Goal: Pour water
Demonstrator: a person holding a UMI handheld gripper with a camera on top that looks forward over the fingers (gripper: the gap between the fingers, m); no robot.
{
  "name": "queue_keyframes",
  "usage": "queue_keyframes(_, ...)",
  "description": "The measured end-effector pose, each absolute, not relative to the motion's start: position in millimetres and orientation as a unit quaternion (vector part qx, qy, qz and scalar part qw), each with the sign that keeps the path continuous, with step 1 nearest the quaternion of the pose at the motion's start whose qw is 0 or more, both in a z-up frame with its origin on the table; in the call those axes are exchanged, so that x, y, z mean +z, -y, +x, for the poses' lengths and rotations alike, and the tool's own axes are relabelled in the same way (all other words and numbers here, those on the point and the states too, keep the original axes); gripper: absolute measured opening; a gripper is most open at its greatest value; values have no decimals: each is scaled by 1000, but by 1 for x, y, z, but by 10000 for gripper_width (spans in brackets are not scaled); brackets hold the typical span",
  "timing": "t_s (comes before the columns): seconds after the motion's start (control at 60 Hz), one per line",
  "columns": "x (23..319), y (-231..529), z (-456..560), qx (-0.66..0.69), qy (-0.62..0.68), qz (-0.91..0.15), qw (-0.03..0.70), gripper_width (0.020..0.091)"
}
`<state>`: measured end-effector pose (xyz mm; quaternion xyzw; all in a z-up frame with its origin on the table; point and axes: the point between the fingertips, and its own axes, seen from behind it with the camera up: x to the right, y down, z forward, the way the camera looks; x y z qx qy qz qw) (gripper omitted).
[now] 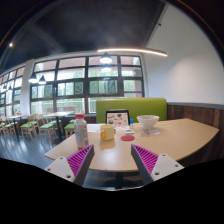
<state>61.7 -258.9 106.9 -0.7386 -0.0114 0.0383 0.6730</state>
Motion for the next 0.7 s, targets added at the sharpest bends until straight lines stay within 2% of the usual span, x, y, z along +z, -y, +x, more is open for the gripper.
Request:
queue_keyframes(0.267, 103, 220, -8, 57, 63, -731, 677, 820)
queue_keyframes(0.483, 101, 124, -95, 47, 82, -726, 681, 808)
queue_keyframes(0.583, 89, 65, -89, 27, 71, -735, 674, 809)
queue_keyframes(0.633, 97, 61, -104, 19, 56, -735, 675, 810)
queue_keyframes(0.683, 95, 35, -100, 18, 48, -735, 676, 786)
queue_keyframes(0.7, 96, 32, -99, 20, 45, -737, 674, 697)
